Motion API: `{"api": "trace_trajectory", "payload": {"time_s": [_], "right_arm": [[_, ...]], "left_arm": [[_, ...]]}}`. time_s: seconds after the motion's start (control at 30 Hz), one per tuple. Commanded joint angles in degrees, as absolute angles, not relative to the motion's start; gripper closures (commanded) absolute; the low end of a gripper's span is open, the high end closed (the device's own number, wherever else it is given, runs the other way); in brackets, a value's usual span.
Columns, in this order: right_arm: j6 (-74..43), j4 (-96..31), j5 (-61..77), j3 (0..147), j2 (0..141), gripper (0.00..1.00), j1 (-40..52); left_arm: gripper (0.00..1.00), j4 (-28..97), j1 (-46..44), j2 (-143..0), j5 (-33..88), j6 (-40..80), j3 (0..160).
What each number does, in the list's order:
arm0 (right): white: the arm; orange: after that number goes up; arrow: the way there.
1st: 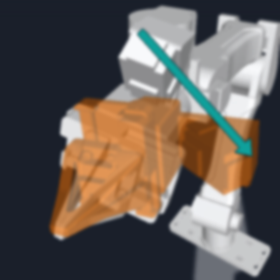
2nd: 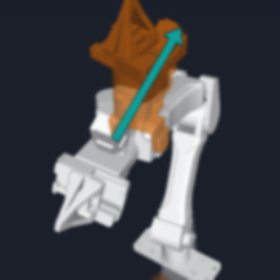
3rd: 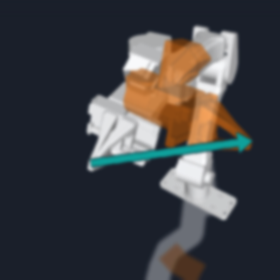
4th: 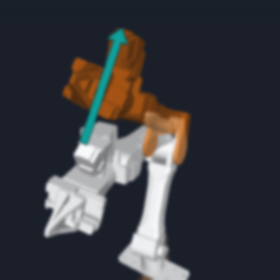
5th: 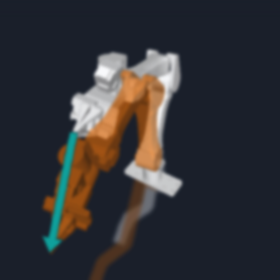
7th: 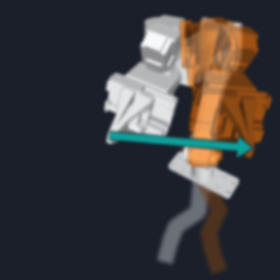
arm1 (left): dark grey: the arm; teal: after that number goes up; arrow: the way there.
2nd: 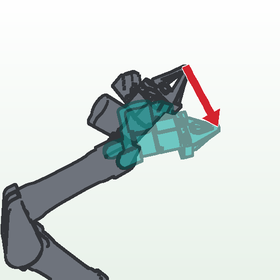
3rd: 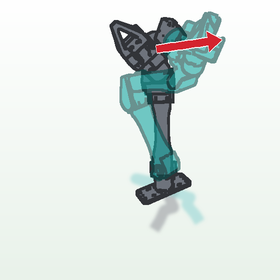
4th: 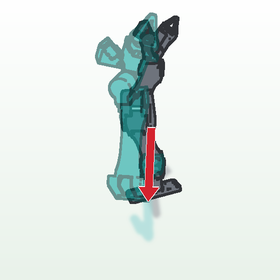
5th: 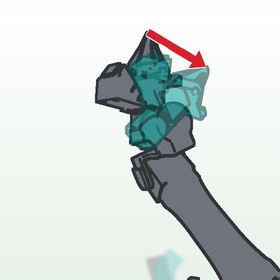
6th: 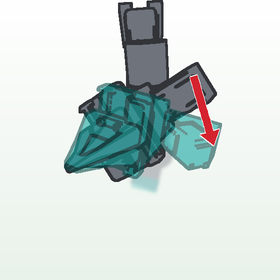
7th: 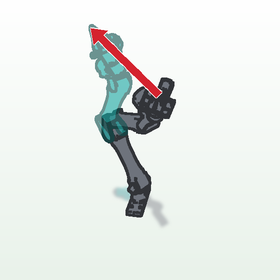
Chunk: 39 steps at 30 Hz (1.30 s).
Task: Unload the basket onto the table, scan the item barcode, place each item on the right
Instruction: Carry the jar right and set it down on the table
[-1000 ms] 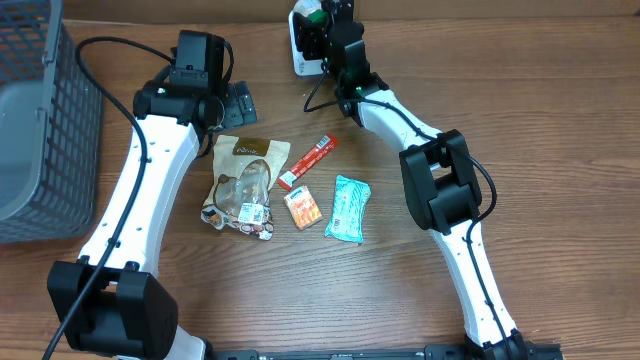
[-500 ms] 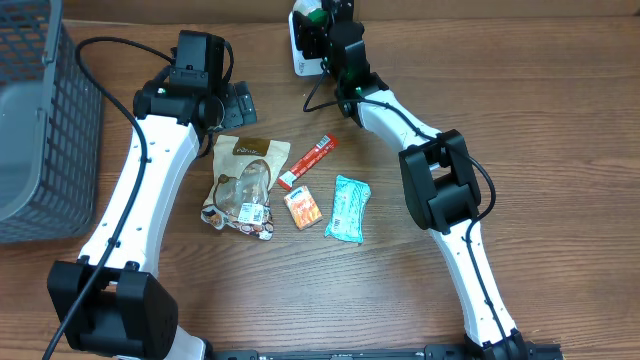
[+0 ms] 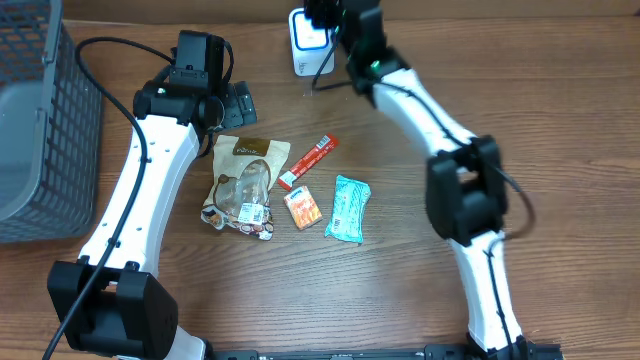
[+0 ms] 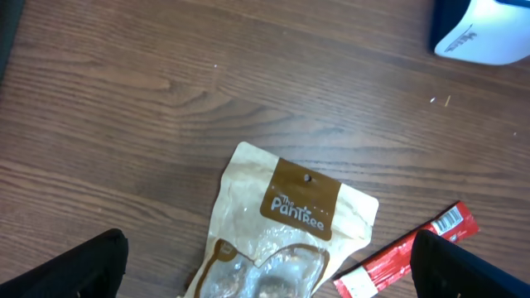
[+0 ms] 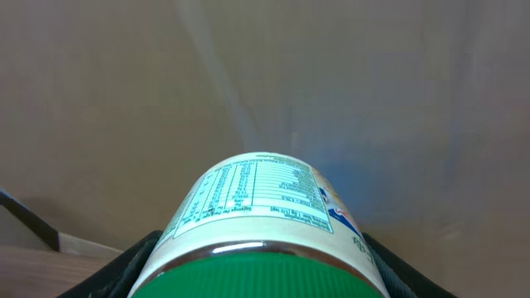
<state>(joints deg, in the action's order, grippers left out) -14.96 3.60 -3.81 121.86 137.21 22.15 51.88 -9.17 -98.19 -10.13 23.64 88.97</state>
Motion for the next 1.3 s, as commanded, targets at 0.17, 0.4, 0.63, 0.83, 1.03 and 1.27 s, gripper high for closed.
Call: {"api": "trace_trajectory", "payload": {"time_s": [0.17, 0.4, 0.63, 0.83, 1.03, 1.27], "right_arm": [[-14.94, -23.94, -4.47, 123.04, 113.40, 0.96, 17.47], [-14.96, -50.26, -4.49, 123.00, 110.43, 0.96, 10.37], [-16.64, -74.46, -4.51, 121.67, 114.30, 0.94, 2.31], [-16.64, -78.24, -4.47, 112.55, 117.16, 0.94, -3.70], [-16.62, -73.67, -4.47, 101.60, 117.80, 0.90, -8.19], [-16.64, -67.75, -4.47, 94.06, 117.80, 0.48, -11.25]], "left_arm": [[0.00, 51.83, -9.28, -98.13, -10.50, 24.01, 89.73], [0.00, 51.83, -9.28, -98.13, -10.50, 24.01, 89.73], [0.00, 51.83, -9.28, -98.13, -10.50, 24.01, 89.73], [0.00, 51.83, -9.28, -98.13, -10.50, 24.01, 89.73], [0.00, 51.83, -9.28, -98.13, -10.50, 24.01, 89.73], [0.00, 51.83, -9.28, -98.13, -10.50, 24.01, 89.73]]}}
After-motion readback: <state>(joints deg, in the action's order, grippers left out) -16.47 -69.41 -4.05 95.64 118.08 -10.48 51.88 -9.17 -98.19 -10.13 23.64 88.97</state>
